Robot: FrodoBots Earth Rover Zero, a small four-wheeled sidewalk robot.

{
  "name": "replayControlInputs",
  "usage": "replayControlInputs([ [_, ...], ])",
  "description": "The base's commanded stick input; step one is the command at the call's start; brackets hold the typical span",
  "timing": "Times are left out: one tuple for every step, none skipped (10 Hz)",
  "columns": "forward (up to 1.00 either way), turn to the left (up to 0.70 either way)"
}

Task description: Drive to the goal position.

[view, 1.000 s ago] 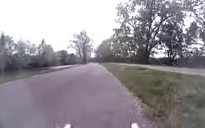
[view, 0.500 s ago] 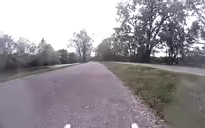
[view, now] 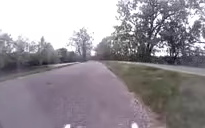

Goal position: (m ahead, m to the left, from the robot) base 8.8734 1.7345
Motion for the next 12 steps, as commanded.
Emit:
replayControlInputs([
  [1.00,0.00],
  [1.00,0.00],
  [1.00,0.00],
  [1.00,0.00],
  [1.00,0.00],
  [1.00,0.00],
  [1.00,0.00],
  [1.00,0.00],
  [1.00,0.00],
  [1.00,0.00],
  [1.00,0.00],
  [1.00,0.00],
])
